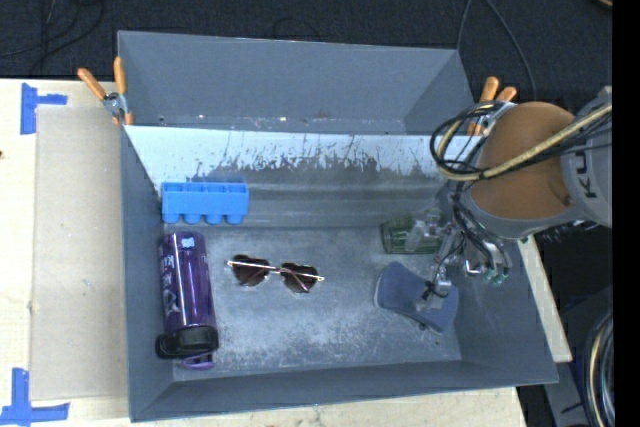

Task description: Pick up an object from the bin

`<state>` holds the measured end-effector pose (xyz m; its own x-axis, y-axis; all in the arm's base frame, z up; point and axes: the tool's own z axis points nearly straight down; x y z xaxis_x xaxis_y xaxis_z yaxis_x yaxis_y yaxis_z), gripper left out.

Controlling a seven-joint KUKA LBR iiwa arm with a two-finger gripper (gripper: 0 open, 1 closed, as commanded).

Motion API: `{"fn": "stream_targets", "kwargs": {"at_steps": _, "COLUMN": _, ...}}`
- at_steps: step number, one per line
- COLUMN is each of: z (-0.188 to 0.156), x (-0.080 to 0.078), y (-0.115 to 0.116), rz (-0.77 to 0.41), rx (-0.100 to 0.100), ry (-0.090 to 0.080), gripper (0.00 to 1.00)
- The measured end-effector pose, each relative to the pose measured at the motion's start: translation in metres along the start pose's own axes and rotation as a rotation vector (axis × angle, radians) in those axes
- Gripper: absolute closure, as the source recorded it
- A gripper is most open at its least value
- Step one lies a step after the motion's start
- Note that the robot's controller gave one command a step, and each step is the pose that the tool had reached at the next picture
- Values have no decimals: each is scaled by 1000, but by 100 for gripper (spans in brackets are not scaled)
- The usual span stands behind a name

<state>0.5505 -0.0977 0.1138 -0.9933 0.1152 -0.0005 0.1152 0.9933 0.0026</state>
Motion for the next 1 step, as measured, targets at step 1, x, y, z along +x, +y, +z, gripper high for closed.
{"fn": "stream_targets", "kwargs": {"at_steps": 1, "z": 34, "x": 2, "y": -4, "rz": 44, "rx": 1, "ry": 8, "gripper": 0}}
